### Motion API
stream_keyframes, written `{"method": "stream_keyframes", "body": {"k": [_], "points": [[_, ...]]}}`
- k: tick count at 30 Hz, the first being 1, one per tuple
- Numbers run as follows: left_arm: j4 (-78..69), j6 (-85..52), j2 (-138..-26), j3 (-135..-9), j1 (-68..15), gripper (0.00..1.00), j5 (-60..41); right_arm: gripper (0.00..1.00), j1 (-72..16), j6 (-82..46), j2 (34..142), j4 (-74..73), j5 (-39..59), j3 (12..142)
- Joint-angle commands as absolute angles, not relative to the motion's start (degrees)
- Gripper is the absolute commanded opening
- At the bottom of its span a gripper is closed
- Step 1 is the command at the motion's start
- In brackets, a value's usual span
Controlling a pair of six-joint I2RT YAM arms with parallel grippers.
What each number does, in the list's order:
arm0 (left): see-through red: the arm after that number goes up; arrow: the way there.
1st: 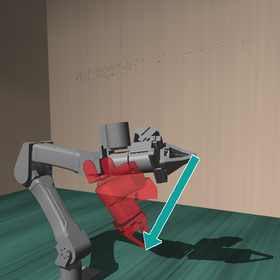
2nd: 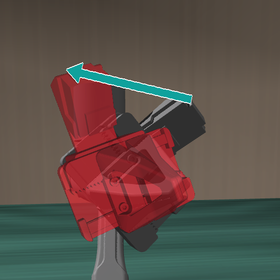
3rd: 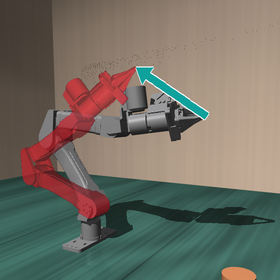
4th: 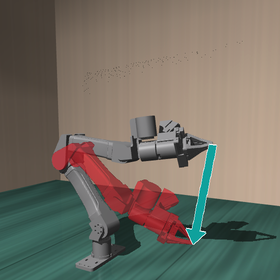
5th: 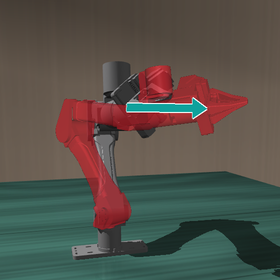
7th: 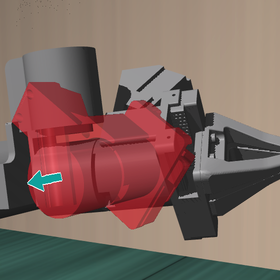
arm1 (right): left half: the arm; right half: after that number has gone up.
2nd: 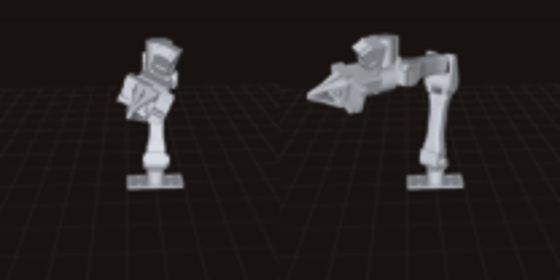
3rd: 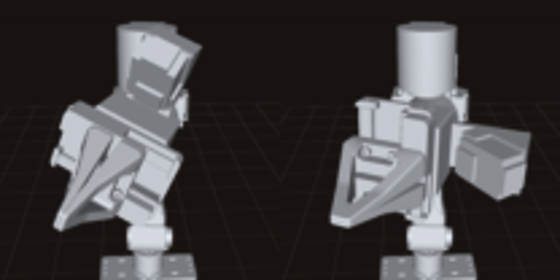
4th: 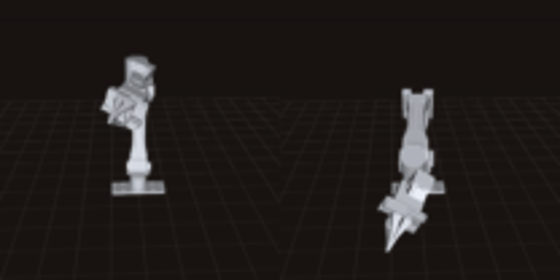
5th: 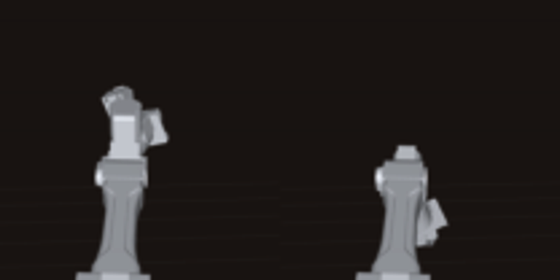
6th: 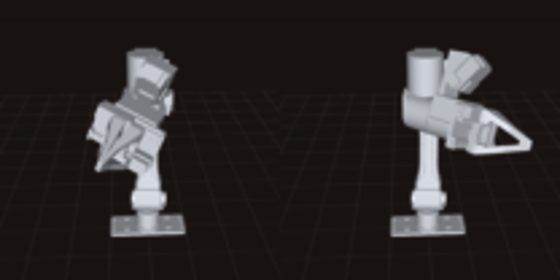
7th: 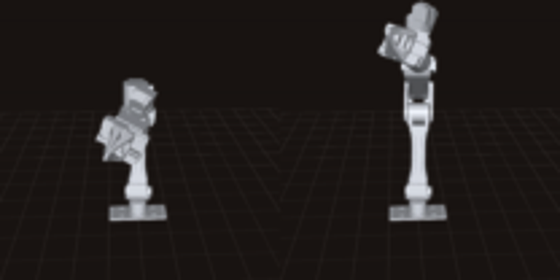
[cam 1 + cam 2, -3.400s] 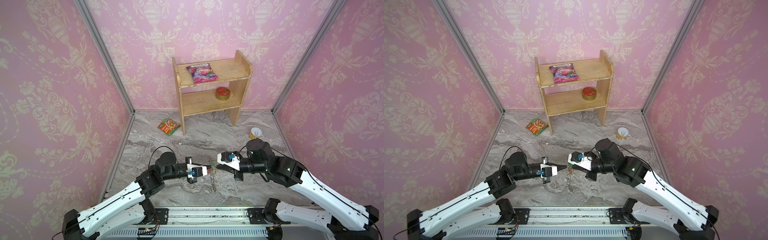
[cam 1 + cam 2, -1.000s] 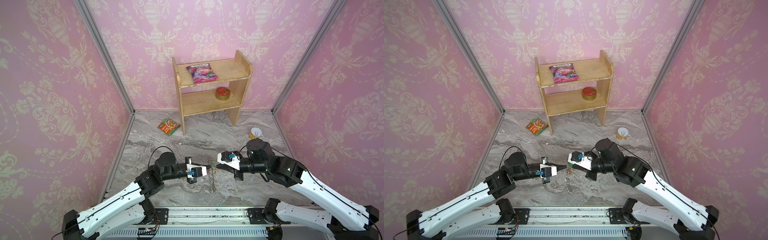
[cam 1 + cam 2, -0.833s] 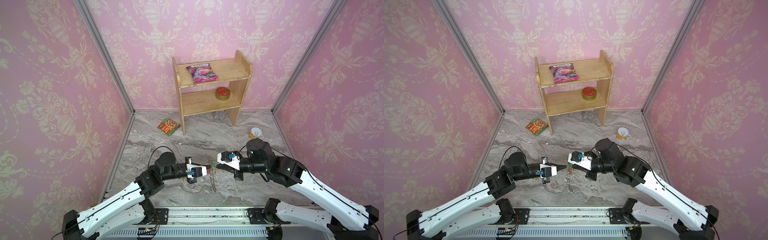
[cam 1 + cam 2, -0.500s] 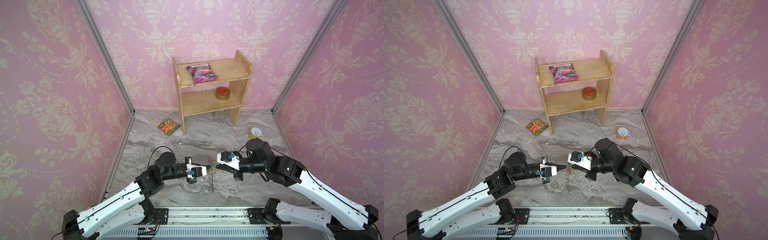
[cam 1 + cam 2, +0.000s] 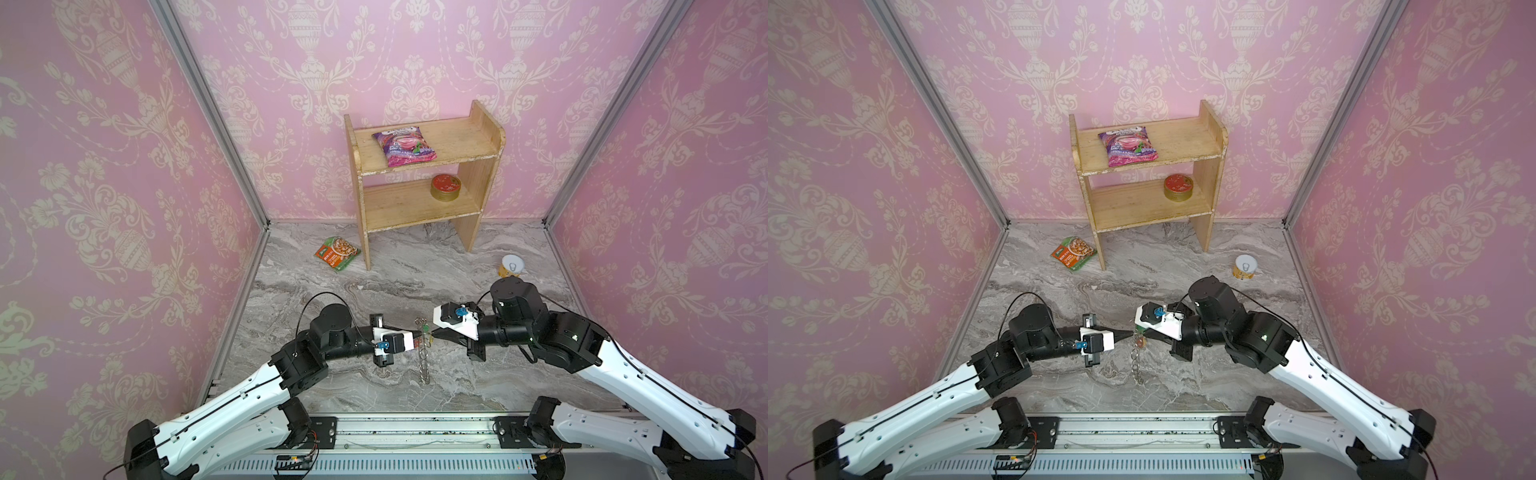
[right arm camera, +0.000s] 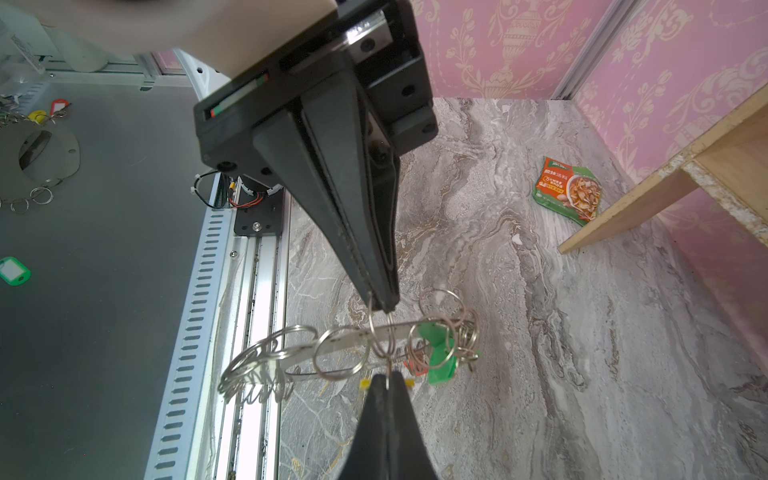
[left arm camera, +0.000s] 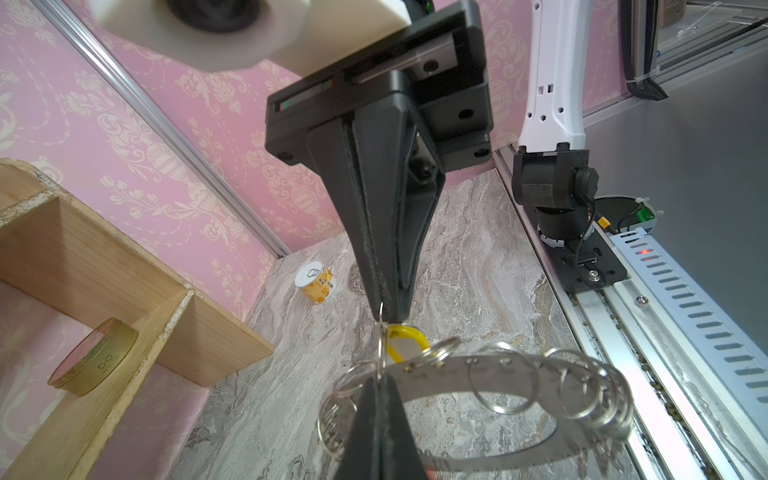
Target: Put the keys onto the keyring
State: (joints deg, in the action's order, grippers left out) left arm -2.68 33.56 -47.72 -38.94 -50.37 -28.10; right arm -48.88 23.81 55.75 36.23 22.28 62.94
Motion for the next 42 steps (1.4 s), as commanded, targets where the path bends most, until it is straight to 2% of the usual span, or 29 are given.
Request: {"method": "stream_keyframes", "body": {"k": [1, 42], "points": [[-3.5, 31.9, -48.4, -40.8, -50.3, 0.00, -28.9, 0.00, -49.3, 22.5, 56.4, 32.3, 25.7, 65.1], [-2.7, 29.8, -49.9, -41.6, -50.3, 0.00, -31.3, 0.00, -49.7, 21.8, 57.7, 29.9, 25.8, 65.1]]}}
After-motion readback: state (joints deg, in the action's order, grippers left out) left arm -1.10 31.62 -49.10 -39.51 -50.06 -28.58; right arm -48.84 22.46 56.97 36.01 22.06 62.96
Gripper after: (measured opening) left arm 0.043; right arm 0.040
